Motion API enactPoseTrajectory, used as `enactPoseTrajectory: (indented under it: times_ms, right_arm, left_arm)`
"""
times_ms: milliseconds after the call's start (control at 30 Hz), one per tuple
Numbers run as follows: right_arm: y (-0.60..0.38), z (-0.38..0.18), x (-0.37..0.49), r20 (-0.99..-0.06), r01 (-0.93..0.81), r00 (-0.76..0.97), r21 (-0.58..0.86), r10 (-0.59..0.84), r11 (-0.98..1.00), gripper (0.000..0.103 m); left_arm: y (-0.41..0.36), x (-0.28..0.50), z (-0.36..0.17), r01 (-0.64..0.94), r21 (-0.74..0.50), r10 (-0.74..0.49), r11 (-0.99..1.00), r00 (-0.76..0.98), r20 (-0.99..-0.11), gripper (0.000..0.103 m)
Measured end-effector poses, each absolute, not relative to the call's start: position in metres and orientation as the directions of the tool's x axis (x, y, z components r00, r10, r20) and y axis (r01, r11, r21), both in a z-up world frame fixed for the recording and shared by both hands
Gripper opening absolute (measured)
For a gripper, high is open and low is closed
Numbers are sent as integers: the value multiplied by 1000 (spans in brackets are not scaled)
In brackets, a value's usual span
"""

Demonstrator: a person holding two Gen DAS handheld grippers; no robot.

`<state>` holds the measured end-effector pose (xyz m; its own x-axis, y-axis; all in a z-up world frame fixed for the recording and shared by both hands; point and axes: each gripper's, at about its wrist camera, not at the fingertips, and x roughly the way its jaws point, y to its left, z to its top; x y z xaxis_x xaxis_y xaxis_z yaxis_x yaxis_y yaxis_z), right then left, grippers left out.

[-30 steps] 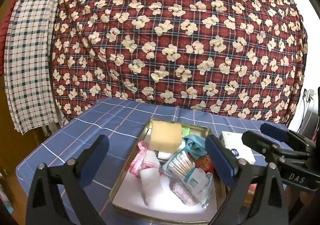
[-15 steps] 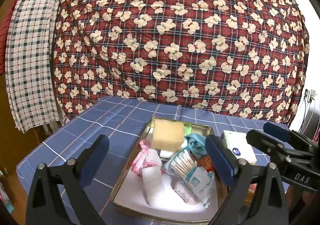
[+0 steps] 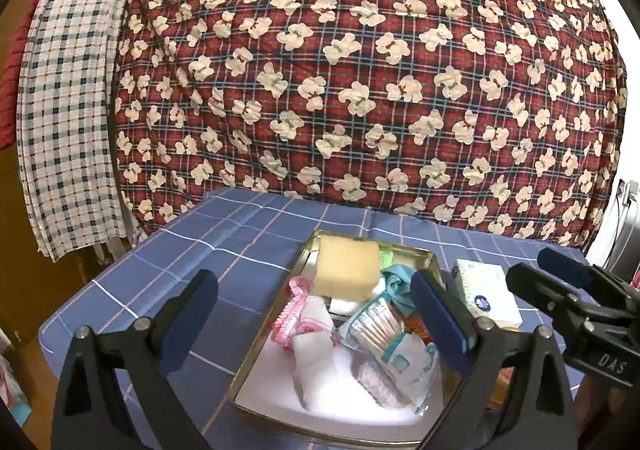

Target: Organize soft objects

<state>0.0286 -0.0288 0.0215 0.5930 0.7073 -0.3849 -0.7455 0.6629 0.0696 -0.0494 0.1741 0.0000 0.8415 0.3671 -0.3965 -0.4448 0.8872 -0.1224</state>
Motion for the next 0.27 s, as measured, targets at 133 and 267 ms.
enactPoseTrajectory:
  times_ms: [133, 267]
  right_arm:
    - [-28, 21, 27, -386, -746, 591, 70, 708, 662, 75]
    - [-28, 20, 26, -386, -747, 591, 70, 708, 661, 75]
  left_arm:
    - [175, -48, -2, -439, -115, 363, 891, 841, -400, 98]
    - [171, -47, -1, -432, -109, 359, 895, 844, -400, 98]
